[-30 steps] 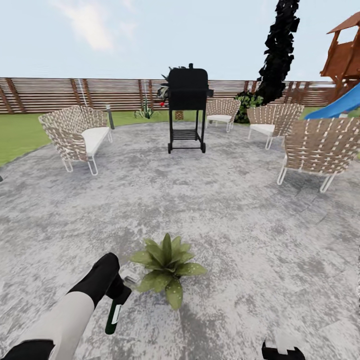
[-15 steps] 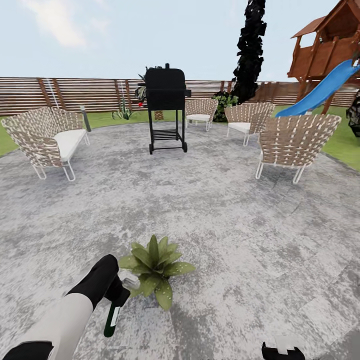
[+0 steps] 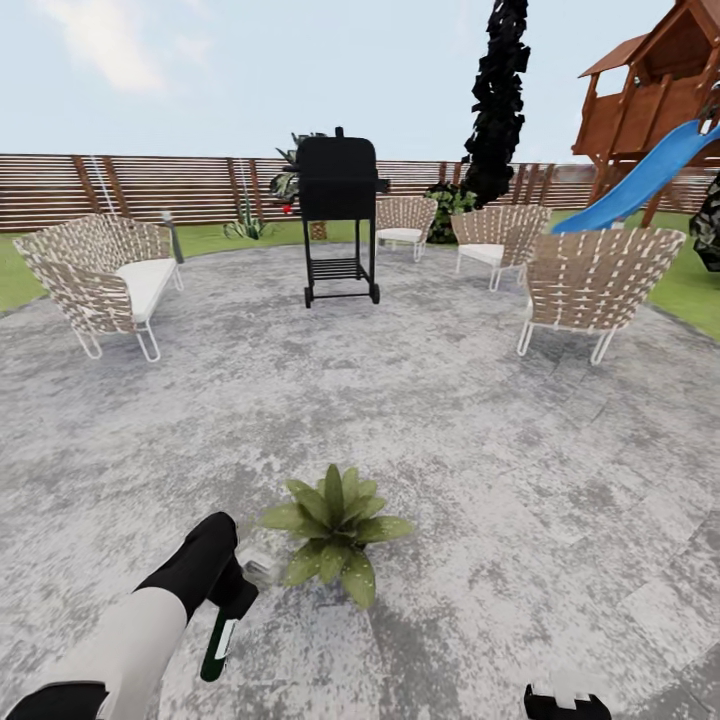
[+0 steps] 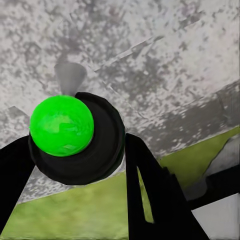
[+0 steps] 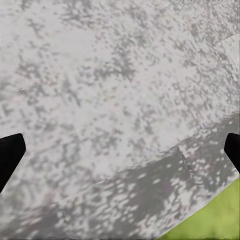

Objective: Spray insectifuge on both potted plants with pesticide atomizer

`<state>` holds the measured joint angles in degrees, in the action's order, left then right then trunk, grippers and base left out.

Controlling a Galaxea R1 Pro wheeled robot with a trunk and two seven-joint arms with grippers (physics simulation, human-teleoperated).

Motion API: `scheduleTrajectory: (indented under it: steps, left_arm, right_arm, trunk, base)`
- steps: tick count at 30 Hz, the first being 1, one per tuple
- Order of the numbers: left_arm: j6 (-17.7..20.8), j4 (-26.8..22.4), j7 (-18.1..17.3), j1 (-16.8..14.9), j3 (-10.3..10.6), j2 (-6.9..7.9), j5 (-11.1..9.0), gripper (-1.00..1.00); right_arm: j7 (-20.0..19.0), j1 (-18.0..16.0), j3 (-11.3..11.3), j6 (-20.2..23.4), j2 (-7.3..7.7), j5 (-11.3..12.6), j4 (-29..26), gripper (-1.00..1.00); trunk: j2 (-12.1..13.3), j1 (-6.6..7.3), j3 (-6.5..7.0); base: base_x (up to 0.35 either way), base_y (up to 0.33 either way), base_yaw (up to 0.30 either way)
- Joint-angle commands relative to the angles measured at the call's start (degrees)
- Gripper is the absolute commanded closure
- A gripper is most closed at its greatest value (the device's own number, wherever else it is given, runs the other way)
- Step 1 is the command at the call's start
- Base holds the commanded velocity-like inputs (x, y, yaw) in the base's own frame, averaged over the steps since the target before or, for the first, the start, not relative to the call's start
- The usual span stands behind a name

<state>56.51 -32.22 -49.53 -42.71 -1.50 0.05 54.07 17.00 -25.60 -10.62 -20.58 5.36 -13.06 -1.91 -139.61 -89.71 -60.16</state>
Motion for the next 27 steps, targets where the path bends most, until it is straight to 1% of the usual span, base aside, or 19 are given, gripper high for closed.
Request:
scheduleTrajectory:
  steps: [1,5,10,15,18,23,27]
  left_arm:
    - [0.09,0.25,-0.57,-0.01,-0.16,-0.03,0.60,1.00]
    - [0.06,1.34,-0.57,-0.01,-0.18,-0.09,0.56,1.00]
    - [0.01,1.86,-0.57,-0.01,-0.21,-0.13,0.73,1.00]
    - [-0.10,1.89,-0.57,-0.01,-0.26,-0.32,0.85,1.00]
    - [-0.38,1.95,-0.57,-0.01,-0.26,-0.39,0.80,1.00]
    - [-0.51,1.08,-0.65,0.42,-0.08,-0.19,0.79,1.00]
    - [-0.23,0.63,-0.74,0.32,-0.23,-0.14,0.77,1.00]
  right_arm:
    - [0.22,-0.06,-0.46,-0.20,0.00,-0.59,0.08,-1.00]
    - [0.22,-0.06,-0.46,-0.18,-0.07,-0.56,0.07,-1.00]
    - [0.22,-0.06,-0.46,-0.18,-0.07,-0.56,0.07,-1.00]
    - [0.22,-0.06,-0.46,-0.19,-0.06,-0.56,0.07,-1.00]
    - [0.22,-0.06,-0.46,-0.16,-0.06,-0.56,0.07,-1.00]
    - [0.22,-0.06,-0.46,-0.18,-0.06,-0.56,0.07,-1.00]
    - [0.22,-0.06,-0.46,-0.17,-0.09,-0.56,0.07,-1.00]
  trunk:
    - [-0.02,0.01,-0.05]
    - [-0.02,0.01,-0.05]
    - [-0.02,0.01,-0.05]
    - [-0.02,0.01,-0.05]
    - [-0.02,0.01,-0.05]
    - [-0.02,0.01,-0.05]
    - [-0.02,0.01,-0.05]
  base:
    - [-0.001,0.337,0.000]
    - [0.000,0.337,-0.101]
    - [0.017,0.337,-0.277]
    - [0.180,0.292,-0.298]
    - [0.127,0.116,-0.300]
    - [0.017,0.015,-0.281]
    - [-0.061,0.003,-0.064]
